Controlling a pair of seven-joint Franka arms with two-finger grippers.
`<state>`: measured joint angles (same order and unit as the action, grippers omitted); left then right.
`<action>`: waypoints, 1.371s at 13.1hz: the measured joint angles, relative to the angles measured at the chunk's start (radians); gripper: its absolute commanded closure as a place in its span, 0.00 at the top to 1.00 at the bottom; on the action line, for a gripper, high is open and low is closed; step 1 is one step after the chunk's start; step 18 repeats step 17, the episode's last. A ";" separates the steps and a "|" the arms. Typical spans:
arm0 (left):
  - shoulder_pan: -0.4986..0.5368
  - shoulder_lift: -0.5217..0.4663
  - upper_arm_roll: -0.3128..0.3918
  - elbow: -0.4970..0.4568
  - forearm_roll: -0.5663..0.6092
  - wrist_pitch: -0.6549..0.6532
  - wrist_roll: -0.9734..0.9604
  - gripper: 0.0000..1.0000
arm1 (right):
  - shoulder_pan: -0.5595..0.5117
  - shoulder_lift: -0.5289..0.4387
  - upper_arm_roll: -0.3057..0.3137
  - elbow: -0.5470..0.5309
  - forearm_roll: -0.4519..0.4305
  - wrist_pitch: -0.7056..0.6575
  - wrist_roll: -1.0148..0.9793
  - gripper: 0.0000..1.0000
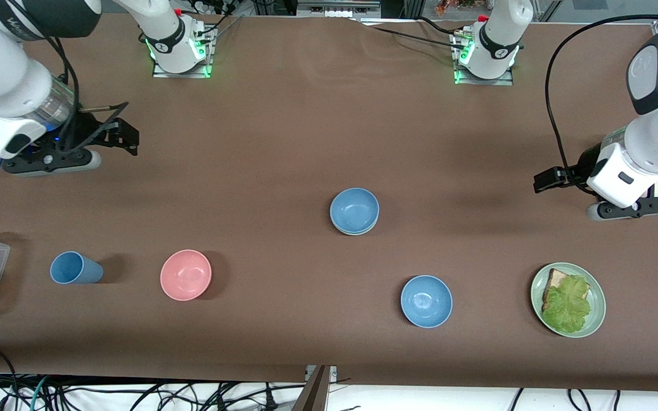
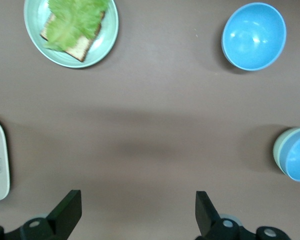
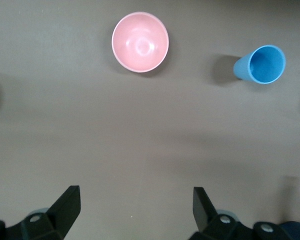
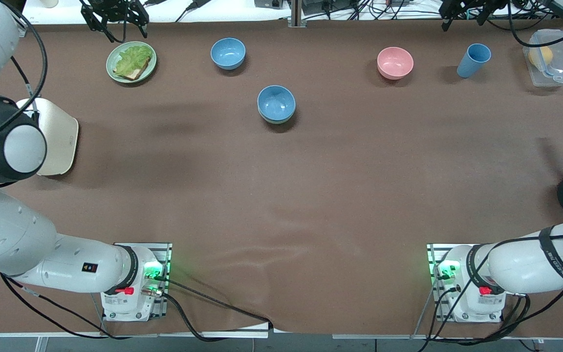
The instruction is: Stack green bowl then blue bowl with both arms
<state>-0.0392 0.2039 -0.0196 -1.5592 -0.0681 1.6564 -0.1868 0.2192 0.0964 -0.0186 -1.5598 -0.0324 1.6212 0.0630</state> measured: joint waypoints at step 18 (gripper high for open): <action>0.024 -0.206 -0.031 -0.191 0.064 0.080 0.024 1.00 | -0.085 0.010 -0.033 0.006 0.082 -0.003 -0.028 0.99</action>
